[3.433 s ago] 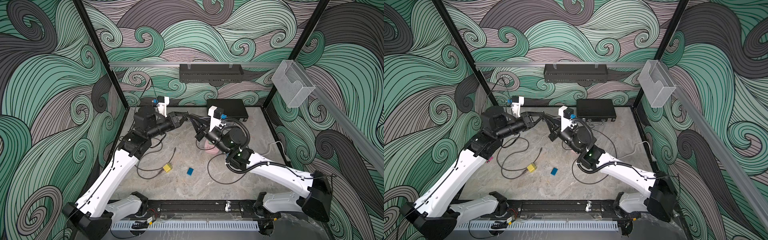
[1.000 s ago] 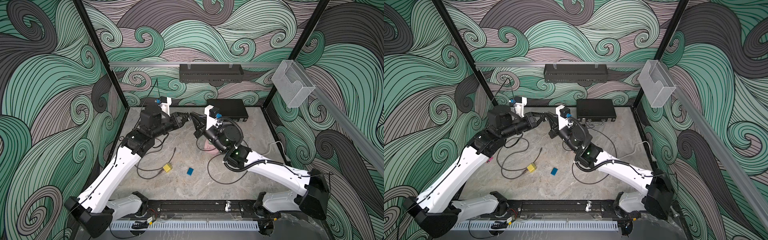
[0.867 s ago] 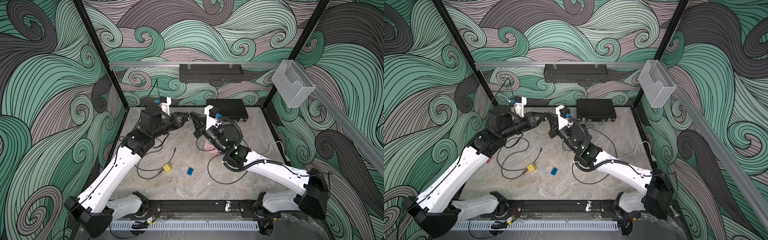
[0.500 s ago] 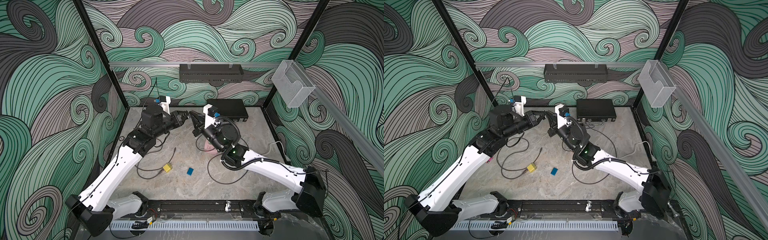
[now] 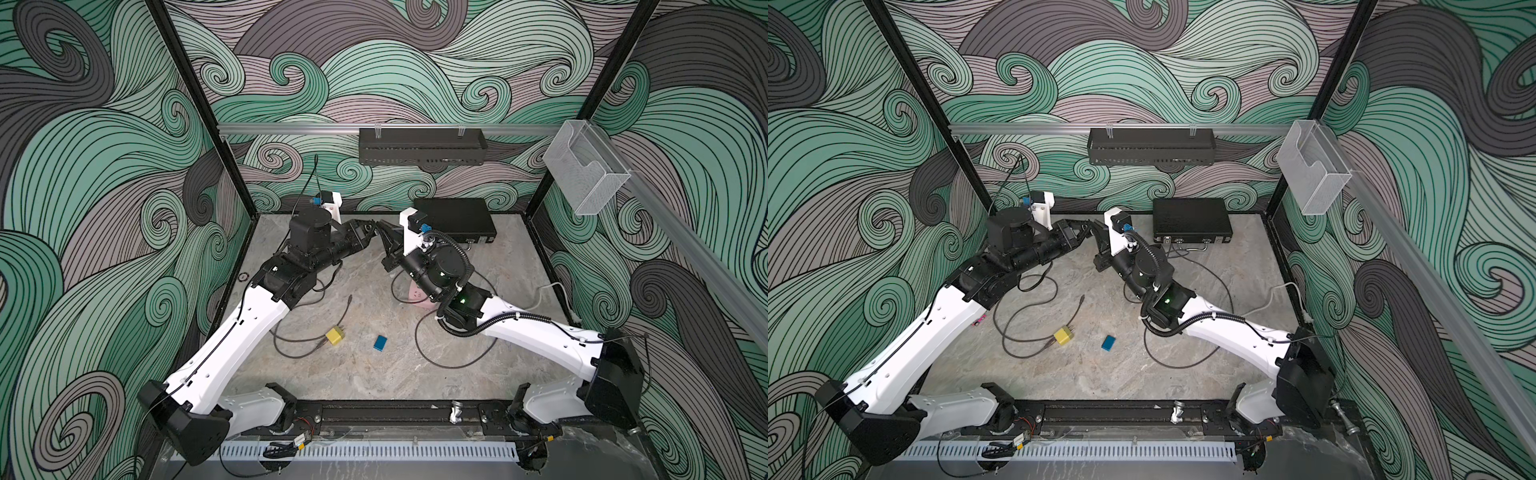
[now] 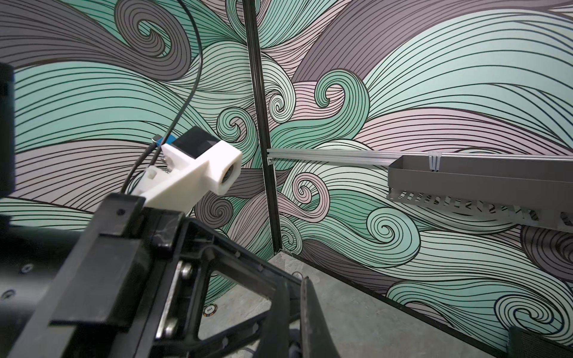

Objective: Charge mp3
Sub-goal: Insert the charging cable into the MP3 player.

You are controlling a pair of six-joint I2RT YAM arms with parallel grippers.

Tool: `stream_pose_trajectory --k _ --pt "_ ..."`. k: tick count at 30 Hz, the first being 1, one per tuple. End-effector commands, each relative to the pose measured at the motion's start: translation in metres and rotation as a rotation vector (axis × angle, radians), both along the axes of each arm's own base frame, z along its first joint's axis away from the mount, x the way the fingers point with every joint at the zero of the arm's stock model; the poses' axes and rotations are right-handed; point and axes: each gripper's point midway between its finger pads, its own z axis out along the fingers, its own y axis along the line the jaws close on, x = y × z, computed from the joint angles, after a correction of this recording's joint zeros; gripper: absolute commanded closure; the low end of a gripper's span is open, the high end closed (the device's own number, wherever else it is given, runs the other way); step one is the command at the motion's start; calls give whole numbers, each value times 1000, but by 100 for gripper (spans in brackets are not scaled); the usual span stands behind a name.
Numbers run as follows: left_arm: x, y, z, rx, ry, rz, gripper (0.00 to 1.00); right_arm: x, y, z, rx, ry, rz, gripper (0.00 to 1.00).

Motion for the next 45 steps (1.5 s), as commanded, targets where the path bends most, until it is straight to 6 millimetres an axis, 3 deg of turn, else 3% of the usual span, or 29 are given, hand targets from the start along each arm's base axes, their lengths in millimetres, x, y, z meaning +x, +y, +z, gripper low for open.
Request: stream_pose_trajectory --k 1,12,27,36,45 --pt "-21 -14 98 -176 -231 -85 83 -2 27 -84 -233 132 63 100" --pt "-30 -22 118 -195 -273 -147 83 0 27 -104 -269 210 102 100" --pt "-37 -43 108 -141 -219 -235 83 3 28 -98 -262 242 138 100" --pt "-53 -63 120 -126 -235 -357 82 8 33 -109 -352 283 145 100" --pt "-61 -67 132 -164 -258 -382 82 10 31 -122 -369 282 134 100"
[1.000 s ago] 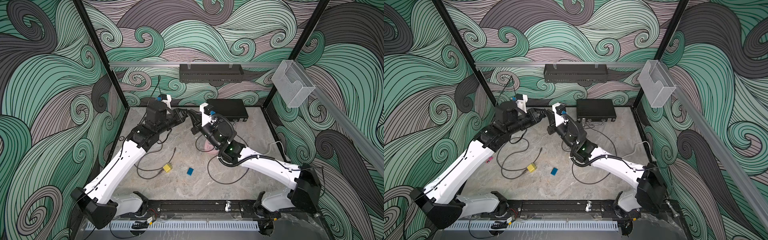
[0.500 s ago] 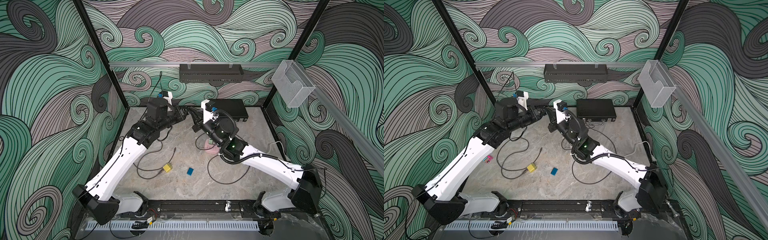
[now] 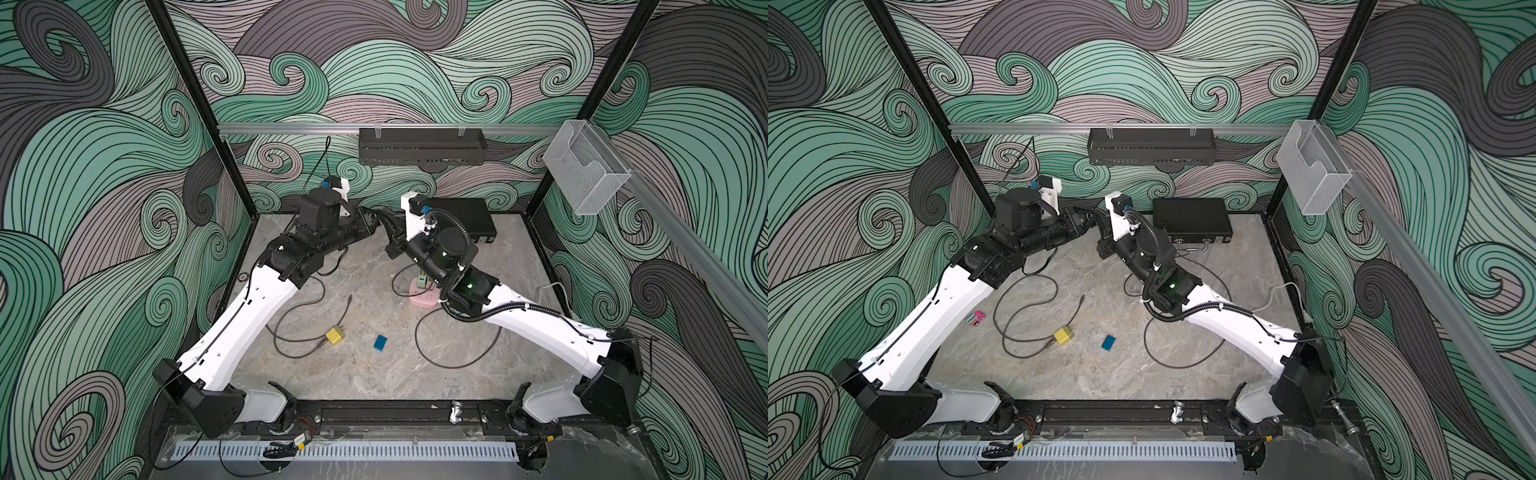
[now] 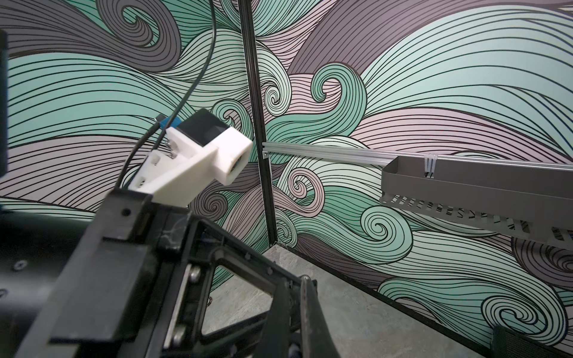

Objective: Charge mp3
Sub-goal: Insert the charging cable into the MP3 player.

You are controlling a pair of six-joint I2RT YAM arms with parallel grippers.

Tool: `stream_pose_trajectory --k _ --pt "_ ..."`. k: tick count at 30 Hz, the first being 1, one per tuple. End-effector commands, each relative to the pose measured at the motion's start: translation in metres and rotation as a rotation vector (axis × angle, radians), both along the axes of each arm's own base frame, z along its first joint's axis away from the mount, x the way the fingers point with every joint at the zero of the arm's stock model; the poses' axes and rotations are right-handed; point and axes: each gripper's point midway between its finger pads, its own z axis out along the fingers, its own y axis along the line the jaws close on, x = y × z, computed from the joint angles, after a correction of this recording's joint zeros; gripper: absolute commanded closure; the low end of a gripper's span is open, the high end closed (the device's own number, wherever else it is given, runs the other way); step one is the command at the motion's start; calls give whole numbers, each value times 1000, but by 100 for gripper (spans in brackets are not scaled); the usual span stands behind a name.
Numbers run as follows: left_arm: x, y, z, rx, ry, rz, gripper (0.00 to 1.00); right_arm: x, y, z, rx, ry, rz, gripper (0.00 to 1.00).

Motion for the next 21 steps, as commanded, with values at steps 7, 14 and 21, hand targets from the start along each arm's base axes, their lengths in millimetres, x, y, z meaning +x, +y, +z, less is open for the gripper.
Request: stream_pose_trajectory --k 7,14,21 --pt "-83 -41 128 -267 -308 -346 82 2 13 -137 -227 283 92 100" --pt "-85 -41 133 -297 -315 -352 82 7 9 -135 -174 302 104 100" --pt "-89 -38 141 -327 -339 -352 82 6 8 -138 -176 306 107 100"
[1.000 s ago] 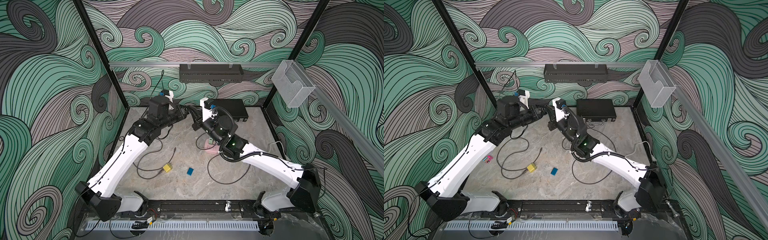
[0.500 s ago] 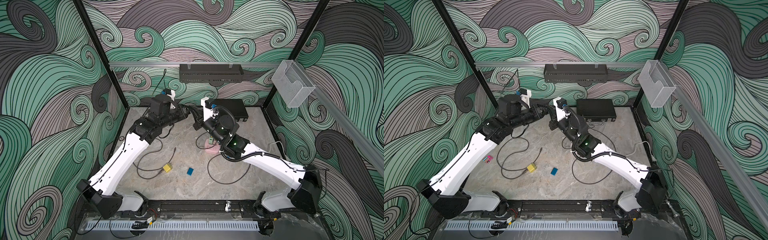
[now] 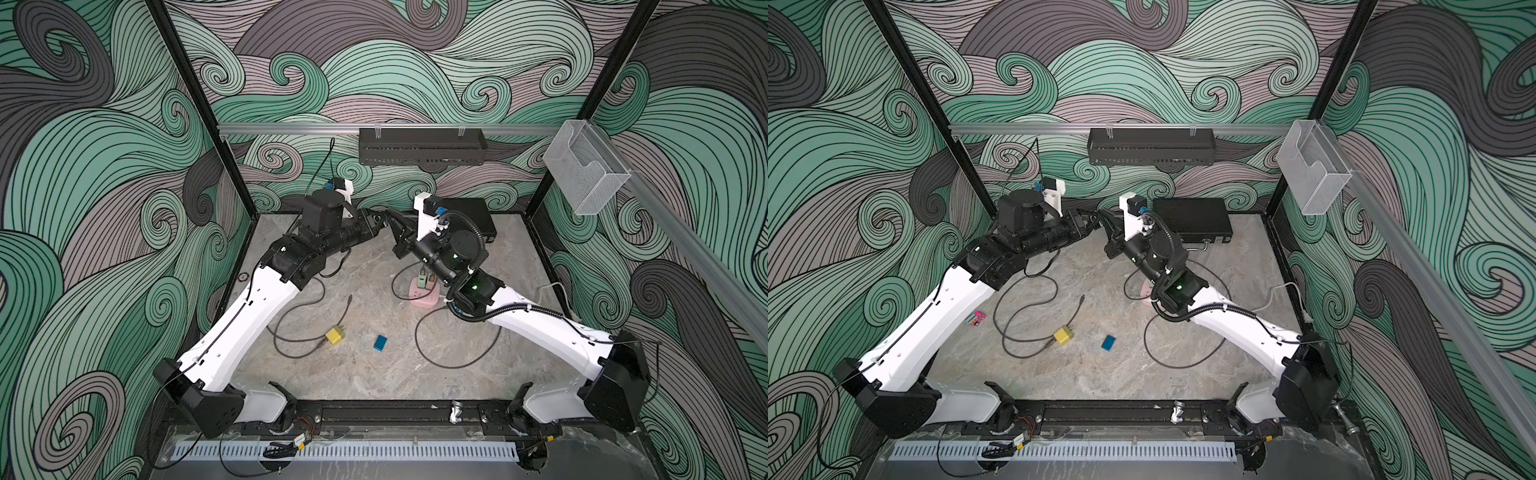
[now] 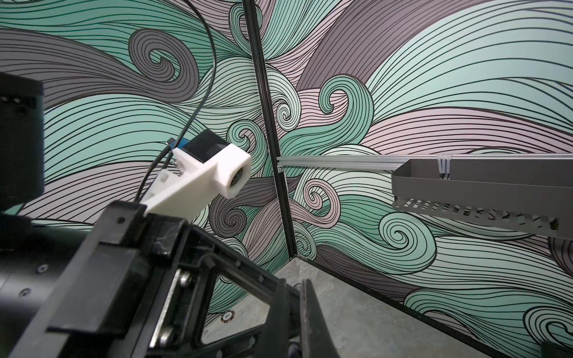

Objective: Charge mp3
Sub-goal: Insert the charging cable into the MP3 player.

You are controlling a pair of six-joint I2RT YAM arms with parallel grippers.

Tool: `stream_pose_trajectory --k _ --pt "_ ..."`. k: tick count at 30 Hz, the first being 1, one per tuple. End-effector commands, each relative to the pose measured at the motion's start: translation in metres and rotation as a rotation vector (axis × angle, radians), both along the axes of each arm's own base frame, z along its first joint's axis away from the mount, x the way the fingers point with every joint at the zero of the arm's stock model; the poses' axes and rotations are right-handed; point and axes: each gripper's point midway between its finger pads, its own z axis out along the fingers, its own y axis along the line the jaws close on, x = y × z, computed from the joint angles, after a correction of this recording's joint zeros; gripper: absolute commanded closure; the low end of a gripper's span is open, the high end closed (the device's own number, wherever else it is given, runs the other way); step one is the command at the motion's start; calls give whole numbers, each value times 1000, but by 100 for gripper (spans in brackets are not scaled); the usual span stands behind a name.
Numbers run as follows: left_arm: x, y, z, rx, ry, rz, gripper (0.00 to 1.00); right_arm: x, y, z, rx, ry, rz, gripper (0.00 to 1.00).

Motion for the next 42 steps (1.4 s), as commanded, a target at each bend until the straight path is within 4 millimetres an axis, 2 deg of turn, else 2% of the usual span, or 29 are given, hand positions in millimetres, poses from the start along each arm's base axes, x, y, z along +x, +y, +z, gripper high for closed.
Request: stream_pose_trajectory --k 1,9,16,17,18,20,22,24,28,34,42 --pt "-84 -28 140 -314 -345 -320 82 5 23 -142 -305 287 57 100" --pt "-87 -19 149 -339 -381 -289 82 5 22 -152 -327 292 53 100" --pt "-84 -20 145 -324 -371 -281 82 6 21 -153 -350 292 44 100" --pt "-81 -20 140 -312 -359 -271 83 6 20 -152 -350 291 40 99" --pt "-79 -19 136 -297 -345 -259 83 6 19 -149 -346 291 36 93" --pt "-73 -18 124 -255 -321 -234 83 5 18 -142 -339 281 37 72" --pt "-65 -15 106 -201 -280 -190 83 4 17 -135 -333 273 38 56" --pt "-58 -14 89 -162 -240 -159 84 2 16 -126 -316 264 47 48" --pt "-45 -10 62 -103 -193 -98 84 -9 14 -107 -277 236 82 42" --pt "-19 7 20 27 -156 50 84 -34 14 -94 -241 262 194 38" --pt "16 23 -16 166 -124 157 84 -49 -14 -88 -93 476 229 28"
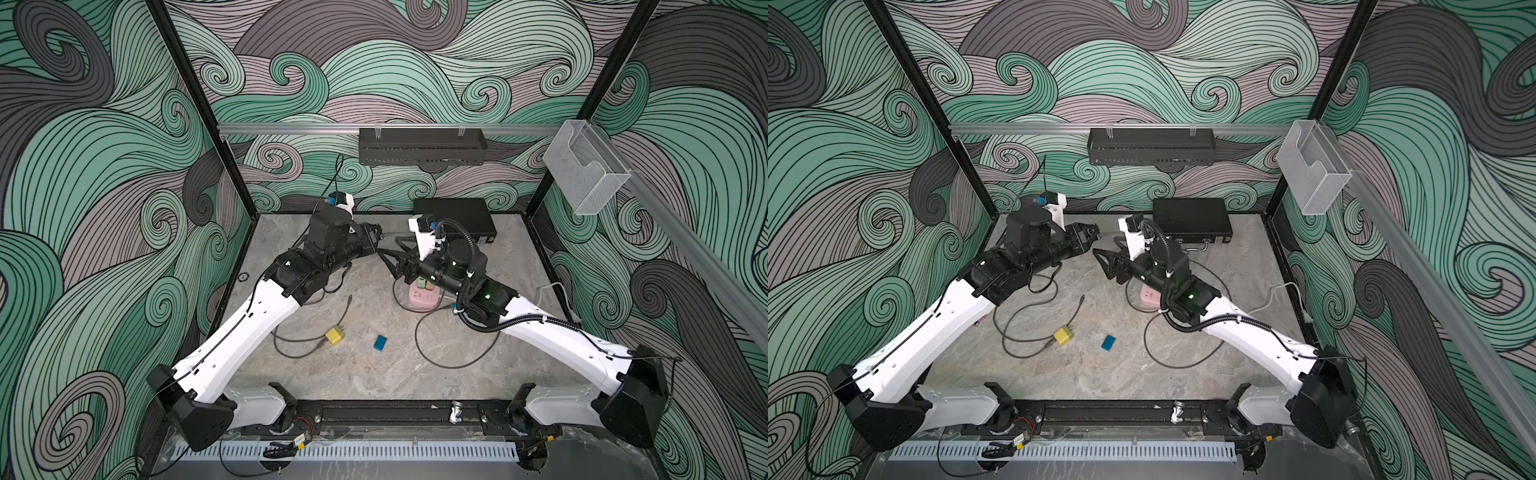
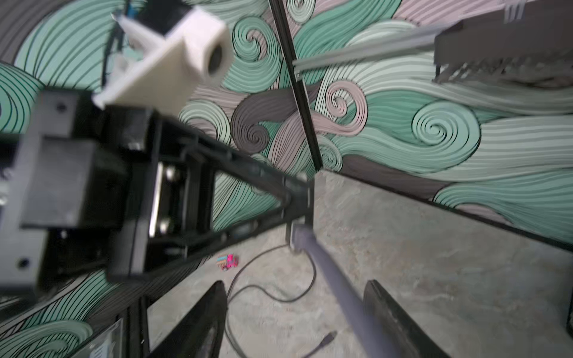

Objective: Charge mp3
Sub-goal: Insert the charging cable into the MP3 player.

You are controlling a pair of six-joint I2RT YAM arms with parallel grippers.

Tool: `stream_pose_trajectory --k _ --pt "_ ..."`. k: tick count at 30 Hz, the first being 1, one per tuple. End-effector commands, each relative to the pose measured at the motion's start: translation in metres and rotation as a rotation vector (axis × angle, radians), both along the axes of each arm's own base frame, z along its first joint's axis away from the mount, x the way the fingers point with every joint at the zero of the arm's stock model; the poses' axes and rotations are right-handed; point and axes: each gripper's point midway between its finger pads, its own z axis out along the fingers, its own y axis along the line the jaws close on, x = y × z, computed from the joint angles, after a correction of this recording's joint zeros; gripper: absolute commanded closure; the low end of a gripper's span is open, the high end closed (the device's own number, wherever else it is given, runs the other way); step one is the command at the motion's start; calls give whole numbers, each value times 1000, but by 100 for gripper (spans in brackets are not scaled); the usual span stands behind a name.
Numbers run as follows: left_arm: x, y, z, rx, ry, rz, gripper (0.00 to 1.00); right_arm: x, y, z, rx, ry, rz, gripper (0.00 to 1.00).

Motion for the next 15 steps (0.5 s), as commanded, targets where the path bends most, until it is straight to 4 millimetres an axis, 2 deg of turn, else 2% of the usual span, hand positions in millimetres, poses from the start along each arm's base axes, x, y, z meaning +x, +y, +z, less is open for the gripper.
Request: stream_pose_trajectory --k 1,4,9,10,11,15 --pt "22 10 12 32 -67 57 84 -12 -11 -11 46 180 40 28" --pt "37 18 -12 35 12 87 84 -14 -17 -17 87 305 67 23" --pt "59 29 -35 41 57 118 84 -35 -2 -41 45 444 246 24" --pt "61 36 -35 50 59 134 84 -40 1 -43 35 467 287 24" --pt "70 42 -50 72 97 155 84 -46 4 -45 17 489 328 25" --pt "85 81 -69 138 165 240 84 -63 2 -32 -28 490 421 26"
